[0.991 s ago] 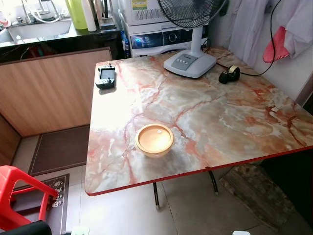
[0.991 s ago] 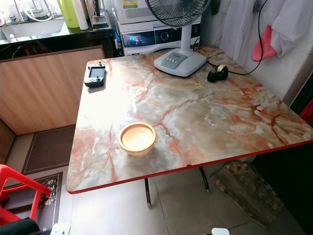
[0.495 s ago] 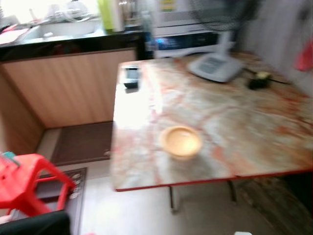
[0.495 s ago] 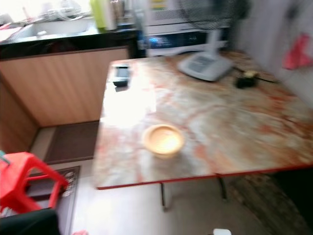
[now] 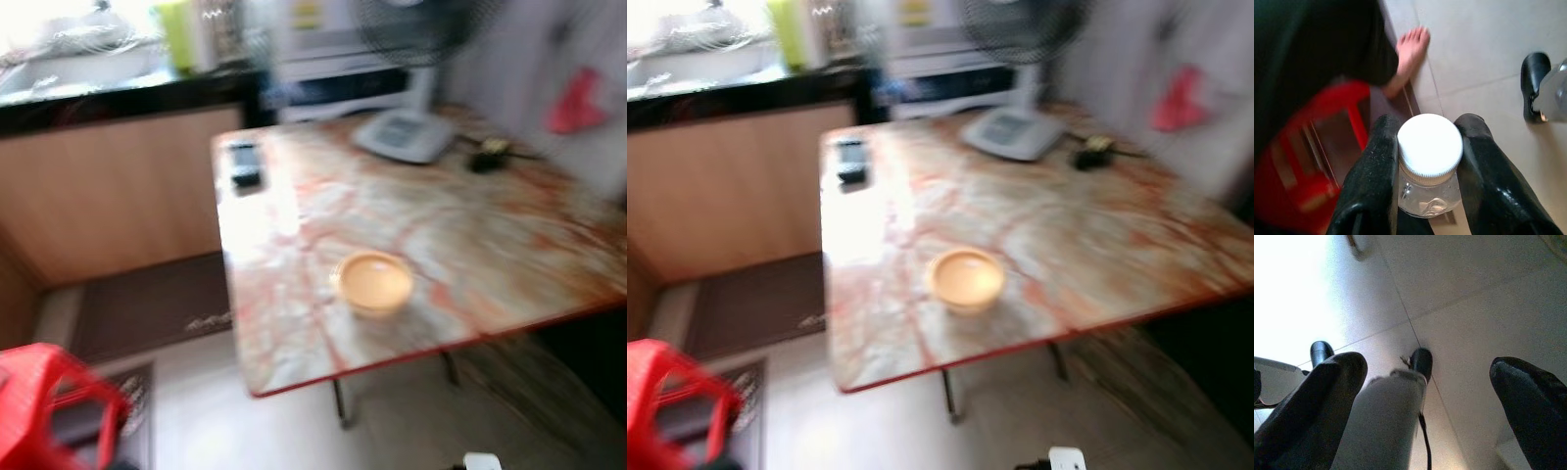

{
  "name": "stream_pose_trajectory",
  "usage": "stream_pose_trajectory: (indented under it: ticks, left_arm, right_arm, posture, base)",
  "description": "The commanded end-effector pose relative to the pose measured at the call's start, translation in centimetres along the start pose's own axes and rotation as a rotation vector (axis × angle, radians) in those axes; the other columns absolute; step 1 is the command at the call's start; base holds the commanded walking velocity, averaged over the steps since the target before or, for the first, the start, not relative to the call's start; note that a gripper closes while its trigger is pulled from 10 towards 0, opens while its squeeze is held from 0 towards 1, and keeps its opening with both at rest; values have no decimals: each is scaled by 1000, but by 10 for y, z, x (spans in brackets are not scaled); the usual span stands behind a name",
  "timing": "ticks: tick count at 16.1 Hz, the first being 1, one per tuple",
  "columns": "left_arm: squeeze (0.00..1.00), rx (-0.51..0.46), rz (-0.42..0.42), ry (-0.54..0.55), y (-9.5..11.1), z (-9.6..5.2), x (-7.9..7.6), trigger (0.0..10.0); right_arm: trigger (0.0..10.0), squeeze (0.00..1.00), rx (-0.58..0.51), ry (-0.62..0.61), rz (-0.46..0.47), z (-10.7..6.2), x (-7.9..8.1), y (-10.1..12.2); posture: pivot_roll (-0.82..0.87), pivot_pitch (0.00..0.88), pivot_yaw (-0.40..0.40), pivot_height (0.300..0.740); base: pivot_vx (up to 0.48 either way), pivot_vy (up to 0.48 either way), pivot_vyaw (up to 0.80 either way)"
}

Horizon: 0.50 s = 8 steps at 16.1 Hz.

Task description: Restocking fridge

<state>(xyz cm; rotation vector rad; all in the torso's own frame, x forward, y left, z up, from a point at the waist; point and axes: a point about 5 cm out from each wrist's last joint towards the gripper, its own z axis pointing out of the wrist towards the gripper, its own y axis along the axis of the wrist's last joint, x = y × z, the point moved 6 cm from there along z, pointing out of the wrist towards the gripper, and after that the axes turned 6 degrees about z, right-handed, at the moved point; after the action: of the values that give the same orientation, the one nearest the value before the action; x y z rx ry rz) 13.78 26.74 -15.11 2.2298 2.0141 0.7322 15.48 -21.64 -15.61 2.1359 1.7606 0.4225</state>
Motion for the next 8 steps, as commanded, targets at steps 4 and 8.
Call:
stream_pose_trajectory:
  ticks: [4,8]
  left_arm:
    - [0,-10,7,-3,6,1,-2,10000]
    - [0,-9,-3,-7,6,1,-4,10000]
  right_arm:
    - [10000,0,18,-17,-7,0,-6,-2]
    - [10000,0,21,-13,-12,-1,-7,-1]
  posture:
    - [124,0,32,740]
    - [127,0,26,740]
  base:
    - [0,0,-800]
    - [0,0,-800]
